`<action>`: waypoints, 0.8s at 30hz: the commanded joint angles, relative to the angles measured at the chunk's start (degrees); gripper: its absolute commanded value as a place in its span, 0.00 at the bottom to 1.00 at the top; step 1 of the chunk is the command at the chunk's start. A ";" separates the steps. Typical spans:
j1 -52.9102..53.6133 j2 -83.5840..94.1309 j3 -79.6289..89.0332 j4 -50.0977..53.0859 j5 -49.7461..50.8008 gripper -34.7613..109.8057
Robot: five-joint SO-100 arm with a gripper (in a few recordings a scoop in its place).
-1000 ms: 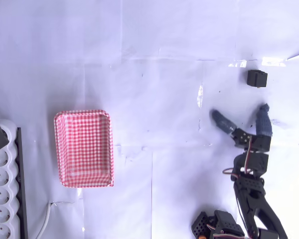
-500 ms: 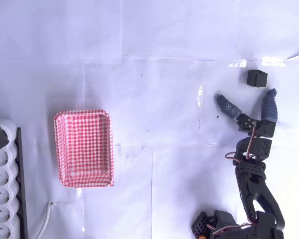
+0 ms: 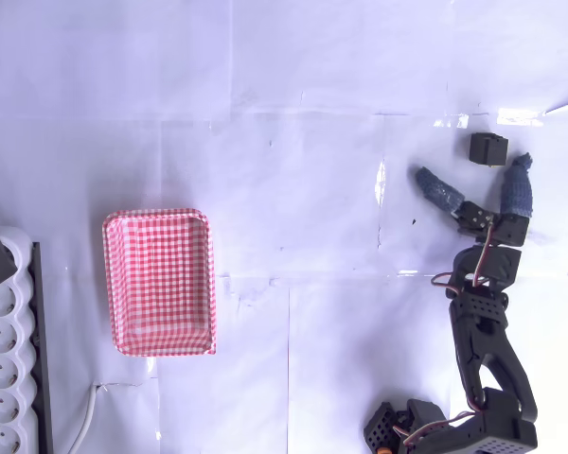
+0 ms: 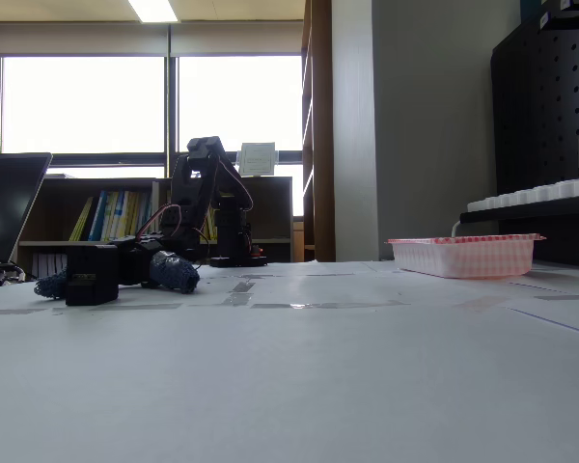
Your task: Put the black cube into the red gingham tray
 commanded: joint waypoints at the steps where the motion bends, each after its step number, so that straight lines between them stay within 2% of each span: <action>1: -0.62 0.79 3.96 0.00 -2.11 0.67; 24: -1.58 9.58 19.78 4.31 -1.58 0.67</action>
